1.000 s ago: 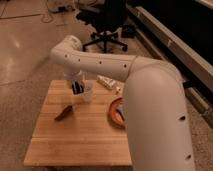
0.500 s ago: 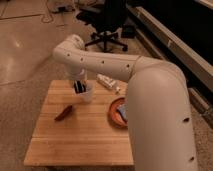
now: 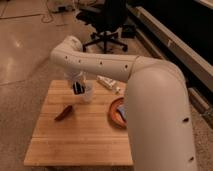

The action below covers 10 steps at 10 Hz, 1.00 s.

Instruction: Place the eraser in the ceramic cup

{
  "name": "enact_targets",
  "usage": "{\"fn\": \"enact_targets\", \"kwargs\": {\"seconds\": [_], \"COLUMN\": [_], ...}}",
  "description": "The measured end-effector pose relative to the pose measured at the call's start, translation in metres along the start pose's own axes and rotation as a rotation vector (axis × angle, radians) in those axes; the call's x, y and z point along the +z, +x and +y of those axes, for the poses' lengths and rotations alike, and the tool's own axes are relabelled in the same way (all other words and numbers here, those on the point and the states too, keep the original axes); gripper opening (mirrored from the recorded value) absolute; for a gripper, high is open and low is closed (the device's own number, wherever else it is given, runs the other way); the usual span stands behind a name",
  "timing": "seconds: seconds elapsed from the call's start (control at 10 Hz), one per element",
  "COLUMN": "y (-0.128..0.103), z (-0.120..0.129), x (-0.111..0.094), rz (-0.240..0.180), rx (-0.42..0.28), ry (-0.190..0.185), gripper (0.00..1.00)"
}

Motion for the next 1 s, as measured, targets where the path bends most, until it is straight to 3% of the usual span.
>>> {"fn": "enact_targets", "kwargs": {"seconds": [0.3, 0.8, 1.0], "y": [0.01, 0.035, 0.036], "z": [0.018, 0.044, 0.054], "x": [0.006, 0.029, 0.04], "rz": [-0.004, -0.001, 0.009], "rx": [0.034, 0.065, 0.075], "ry": [0.006, 0.001, 0.007], "gripper": [0.01, 0.0, 0.1]}}
